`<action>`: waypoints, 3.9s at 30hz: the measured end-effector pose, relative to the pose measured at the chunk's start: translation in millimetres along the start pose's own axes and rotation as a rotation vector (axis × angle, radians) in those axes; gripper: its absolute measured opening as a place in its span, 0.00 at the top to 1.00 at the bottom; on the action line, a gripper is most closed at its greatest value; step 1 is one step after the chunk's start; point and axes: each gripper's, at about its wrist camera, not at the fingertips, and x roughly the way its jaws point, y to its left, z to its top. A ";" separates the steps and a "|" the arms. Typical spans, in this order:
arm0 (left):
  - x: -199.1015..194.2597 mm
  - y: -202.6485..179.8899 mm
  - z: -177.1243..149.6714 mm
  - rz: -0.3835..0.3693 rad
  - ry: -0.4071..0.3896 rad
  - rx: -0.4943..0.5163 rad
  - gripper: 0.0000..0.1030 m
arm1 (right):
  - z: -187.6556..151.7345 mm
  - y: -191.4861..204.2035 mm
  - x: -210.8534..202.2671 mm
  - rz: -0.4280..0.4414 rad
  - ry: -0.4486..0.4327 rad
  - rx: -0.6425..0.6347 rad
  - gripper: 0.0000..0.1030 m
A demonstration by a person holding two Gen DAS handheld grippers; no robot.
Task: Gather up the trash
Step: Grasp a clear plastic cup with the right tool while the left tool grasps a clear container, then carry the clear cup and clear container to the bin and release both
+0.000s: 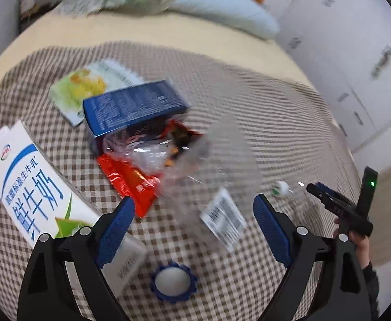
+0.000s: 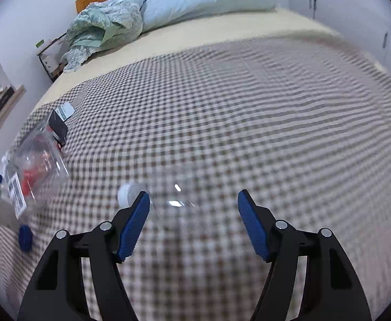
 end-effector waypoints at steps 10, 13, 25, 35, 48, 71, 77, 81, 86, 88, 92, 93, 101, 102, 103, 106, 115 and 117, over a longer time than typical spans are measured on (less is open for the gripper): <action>25.2 12.3 14.0 -0.066 0.032 -0.106 0.49 | -29.4 20.0 -26.9 0.168 -0.044 0.010 0.95; 24.8 10.2 13.4 -0.086 0.044 -0.152 0.54 | -49.5 34.5 -63.5 0.132 -0.091 -0.041 0.95; -59.0 -50.2 -40.3 -0.050 -0.135 -0.033 0.74 | -150.1 40.0 -142.8 -0.176 -0.107 -0.100 0.95; -156.9 -119.1 -120.1 -0.025 -0.212 0.126 0.93 | -228.2 29.4 -241.0 -0.177 -0.147 -0.043 0.95; -212.0 -237.9 -270.4 -0.256 -0.145 0.328 0.93 | -374.4 -24.2 -312.9 -0.258 -0.099 0.078 0.95; 57.1 -309.3 -514.3 -0.175 0.528 0.405 0.92 | -588.3 -103.5 -205.7 -0.199 0.338 0.373 0.95; 122.9 -303.6 -543.9 -0.078 0.667 0.346 0.92 | -597.0 -116.3 -172.3 -0.192 0.394 0.407 0.95; 167.2 -302.3 -566.5 0.043 0.738 0.321 0.91 | -597.2 -121.0 -165.2 -0.194 0.405 0.413 0.95; 209.0 -299.2 -602.8 0.137 0.862 0.364 0.62 | -597.7 -128.4 -160.2 -0.200 0.422 0.414 0.95; 204.8 -301.7 -601.0 0.127 0.849 0.372 0.61 | -596.0 -131.8 -158.7 -0.204 0.419 0.419 0.95; 165.5 -308.3 -564.3 0.071 0.700 0.369 0.43 | -582.3 -142.0 -154.7 -0.207 0.396 0.435 0.95; 151.4 -307.0 -551.9 0.043 0.657 0.350 0.40 | -575.1 -144.7 -152.6 -0.204 0.391 0.433 0.95; 103.2 -278.0 -506.4 -0.007 0.514 0.271 0.38 | -509.3 -170.1 -98.1 -0.189 0.409 0.428 0.61; 104.1 -274.7 -505.2 -0.004 0.517 0.253 0.38 | -504.0 -173.9 -87.3 -0.214 0.433 0.435 0.43; 106.6 -271.9 -504.9 -0.002 0.531 0.235 0.38 | -499.6 -175.3 -82.6 -0.230 0.436 0.439 0.35; 110.4 -270.2 -505.2 -0.002 0.552 0.237 0.38 | -490.0 -170.8 -85.4 -0.238 0.409 0.438 0.35; 106.7 -285.2 -511.9 -0.057 0.538 0.310 0.38 | -517.6 -158.2 -142.3 -0.315 0.360 0.489 0.35; 102.0 -284.6 -510.8 -0.061 0.525 0.311 0.38 | -527.4 -160.0 -156.5 -0.338 0.366 0.508 0.35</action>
